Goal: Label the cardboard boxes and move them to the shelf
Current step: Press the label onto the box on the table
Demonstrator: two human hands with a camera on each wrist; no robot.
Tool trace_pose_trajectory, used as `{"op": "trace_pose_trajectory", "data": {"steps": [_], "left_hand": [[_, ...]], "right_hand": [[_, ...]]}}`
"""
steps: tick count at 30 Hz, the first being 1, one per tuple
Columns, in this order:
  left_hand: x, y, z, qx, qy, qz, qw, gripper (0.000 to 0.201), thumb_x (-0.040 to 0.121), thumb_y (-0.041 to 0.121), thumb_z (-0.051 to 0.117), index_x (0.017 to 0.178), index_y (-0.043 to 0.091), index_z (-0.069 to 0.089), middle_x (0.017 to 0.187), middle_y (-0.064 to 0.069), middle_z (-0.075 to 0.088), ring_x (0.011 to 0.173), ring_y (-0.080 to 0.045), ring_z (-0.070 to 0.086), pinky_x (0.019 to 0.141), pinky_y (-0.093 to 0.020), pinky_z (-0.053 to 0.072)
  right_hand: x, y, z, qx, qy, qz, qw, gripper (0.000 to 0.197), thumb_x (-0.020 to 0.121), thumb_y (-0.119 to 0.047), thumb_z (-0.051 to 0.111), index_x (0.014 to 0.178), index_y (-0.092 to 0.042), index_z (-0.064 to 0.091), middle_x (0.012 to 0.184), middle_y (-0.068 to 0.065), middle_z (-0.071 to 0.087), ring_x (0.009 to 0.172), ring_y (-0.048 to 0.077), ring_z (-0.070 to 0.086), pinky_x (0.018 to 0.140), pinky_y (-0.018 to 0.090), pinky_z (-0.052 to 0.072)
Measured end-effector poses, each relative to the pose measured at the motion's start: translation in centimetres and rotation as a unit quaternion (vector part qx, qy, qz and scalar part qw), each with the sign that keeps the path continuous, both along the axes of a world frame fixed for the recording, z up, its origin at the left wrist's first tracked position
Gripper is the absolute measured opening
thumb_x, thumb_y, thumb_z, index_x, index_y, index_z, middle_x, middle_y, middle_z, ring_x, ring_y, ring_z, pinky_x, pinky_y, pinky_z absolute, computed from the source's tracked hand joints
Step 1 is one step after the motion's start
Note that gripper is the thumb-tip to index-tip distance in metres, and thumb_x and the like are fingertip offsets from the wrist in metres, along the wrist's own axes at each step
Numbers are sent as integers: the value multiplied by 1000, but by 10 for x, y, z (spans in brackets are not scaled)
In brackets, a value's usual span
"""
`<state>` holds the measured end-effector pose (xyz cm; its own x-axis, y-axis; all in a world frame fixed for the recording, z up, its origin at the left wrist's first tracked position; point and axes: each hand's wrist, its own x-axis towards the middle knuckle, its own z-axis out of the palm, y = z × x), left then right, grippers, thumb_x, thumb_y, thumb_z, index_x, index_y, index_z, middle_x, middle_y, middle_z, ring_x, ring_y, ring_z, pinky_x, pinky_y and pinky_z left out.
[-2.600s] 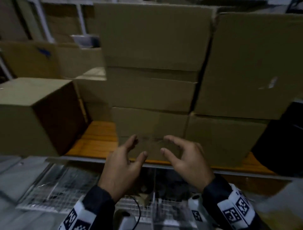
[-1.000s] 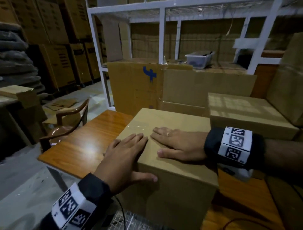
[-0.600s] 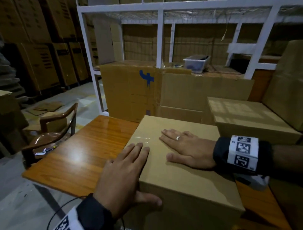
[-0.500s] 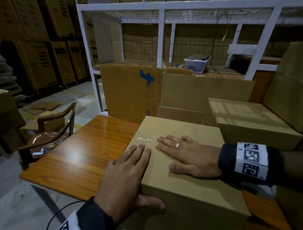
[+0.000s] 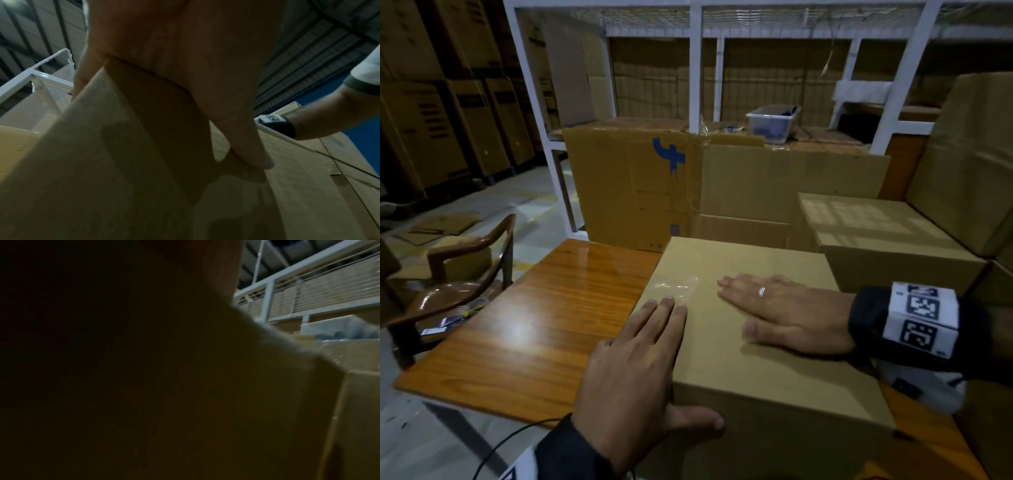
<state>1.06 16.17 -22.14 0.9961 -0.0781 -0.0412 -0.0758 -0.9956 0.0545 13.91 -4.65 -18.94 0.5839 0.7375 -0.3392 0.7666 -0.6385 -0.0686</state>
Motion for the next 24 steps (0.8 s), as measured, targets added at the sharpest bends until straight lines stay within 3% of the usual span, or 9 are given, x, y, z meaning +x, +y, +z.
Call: {"op": "trace_pose_trajectory", "data": {"steps": [2,6,9,12,16,24], "left_hand": [[0,-1,1,2,1,3,1000,129,51,95,37,147,31,-22,153,19,-24,142,-3,-17,115,-34,24],[0,0,0,-6,-3,1,1000,129,50,95,37,146,31,-22,154,19,-23,142,-4,-16,115,-34,25],[0,2,-2,-15,-11,1,1000,131,48,97,37,147,32,-19,155,19,-20,143,-3,-15,115,-34,25],[0,2,-4,-15,-13,1,1000,131,48,98,37,147,32,-19,155,19,-20,143,-3,-14,116,-34,24],[0,0,-2,-11,-7,9,1000,131,48,97,37,147,32,-21,155,18,-21,143,-4,-14,116,-35,24],[-1,-2,-1,-5,-2,15,1000,130,49,95,37,146,31,-22,155,16,-21,143,-6,-14,116,-36,24]], "right_hand": [[-3,-5,0,1,-14,-30,999,71,90,-65,10,151,-36,-10,158,-16,-16,143,1,-13,120,39,-3],[-11,-10,-3,-21,-9,-13,1000,70,90,-68,11,149,-40,-14,154,-22,-21,140,0,-18,116,32,-7],[-8,-18,1,-26,-27,-60,998,69,91,-66,11,149,-37,-13,155,-19,-19,144,4,-15,115,33,-7],[-19,-18,1,-40,-7,-33,999,70,91,-68,11,149,-38,-15,150,-23,-23,138,-1,-20,111,29,-9],[-24,-22,5,-42,-15,-76,996,68,91,-66,9,149,-37,-13,156,-18,-19,144,5,-16,113,32,-9],[-45,-18,13,-62,-6,-48,997,73,87,-67,5,150,-35,-12,156,-16,-18,143,5,-16,114,33,-11]]}}
